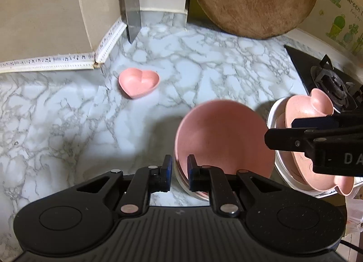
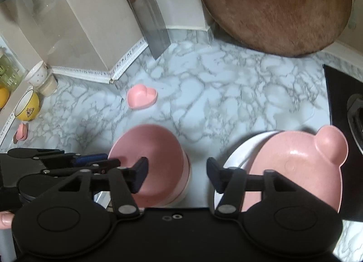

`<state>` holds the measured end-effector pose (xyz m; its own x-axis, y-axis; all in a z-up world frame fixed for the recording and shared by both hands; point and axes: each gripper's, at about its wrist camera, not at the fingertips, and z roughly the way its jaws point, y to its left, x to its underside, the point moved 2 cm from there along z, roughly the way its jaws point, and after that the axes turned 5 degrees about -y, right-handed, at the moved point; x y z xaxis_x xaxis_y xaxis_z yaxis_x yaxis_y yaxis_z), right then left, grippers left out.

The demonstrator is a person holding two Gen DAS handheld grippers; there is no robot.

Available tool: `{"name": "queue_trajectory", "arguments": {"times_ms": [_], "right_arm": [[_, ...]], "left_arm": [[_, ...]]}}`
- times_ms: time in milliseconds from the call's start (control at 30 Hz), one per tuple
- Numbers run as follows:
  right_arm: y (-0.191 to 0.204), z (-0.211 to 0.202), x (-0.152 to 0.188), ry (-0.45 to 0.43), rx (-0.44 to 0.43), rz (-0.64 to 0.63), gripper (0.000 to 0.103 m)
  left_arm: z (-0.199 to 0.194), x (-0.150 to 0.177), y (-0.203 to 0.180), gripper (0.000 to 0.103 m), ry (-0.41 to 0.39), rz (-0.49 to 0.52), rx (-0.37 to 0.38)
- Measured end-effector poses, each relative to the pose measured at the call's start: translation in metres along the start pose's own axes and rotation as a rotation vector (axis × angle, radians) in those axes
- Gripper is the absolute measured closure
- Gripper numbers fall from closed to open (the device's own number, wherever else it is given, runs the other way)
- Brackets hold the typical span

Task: Organize plates and bowls
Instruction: 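Lower the pink bowl into the cream bowl and open both grippers, then move both grippers to the pink heart-shaped dish and close on its rim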

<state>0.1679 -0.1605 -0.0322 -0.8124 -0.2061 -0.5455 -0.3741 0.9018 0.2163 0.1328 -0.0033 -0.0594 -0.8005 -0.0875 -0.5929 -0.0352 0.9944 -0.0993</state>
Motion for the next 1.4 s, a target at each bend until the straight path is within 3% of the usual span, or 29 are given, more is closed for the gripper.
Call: {"name": "queue_trajectory", "arguments": {"times_ms": [200,267,433,600,1000,1267,1400], "right_arm": [[0.004,-0.004,-0.015,-0.032,-0.013,-0.025,0.030],[0.007,-0.005,-0.020,-0.048,-0.023,-0.040,0.023],[0.021,-0.001,-0.036,-0.102,-0.039,-0.096,0.004],[0.023,0.020,-0.060,-0.093,-0.057,-0.071,0.000],[0.014,0.105,-0.097,0.034,-0.085,0.137,0.004],[0.016,0.155,-0.100,0.102,-0.025,0.163,0.022],[0.016,0.172,-0.100,0.144,-0.038,0.174,0.029]], "left_arm": [[-0.009,-0.008,0.011,0.064,-0.042,-0.033,0.010],[-0.012,-0.011,0.018,0.044,-0.062,-0.049,-0.002],[-0.017,-0.021,0.037,0.034,-0.115,-0.094,-0.018],[-0.012,-0.032,0.055,0.027,-0.144,-0.131,-0.036],[0.034,-0.066,0.092,0.027,-0.165,-0.188,-0.141],[0.073,-0.075,0.103,0.027,-0.123,-0.214,-0.174],[0.091,-0.075,0.107,0.027,-0.099,-0.228,-0.170]]}}
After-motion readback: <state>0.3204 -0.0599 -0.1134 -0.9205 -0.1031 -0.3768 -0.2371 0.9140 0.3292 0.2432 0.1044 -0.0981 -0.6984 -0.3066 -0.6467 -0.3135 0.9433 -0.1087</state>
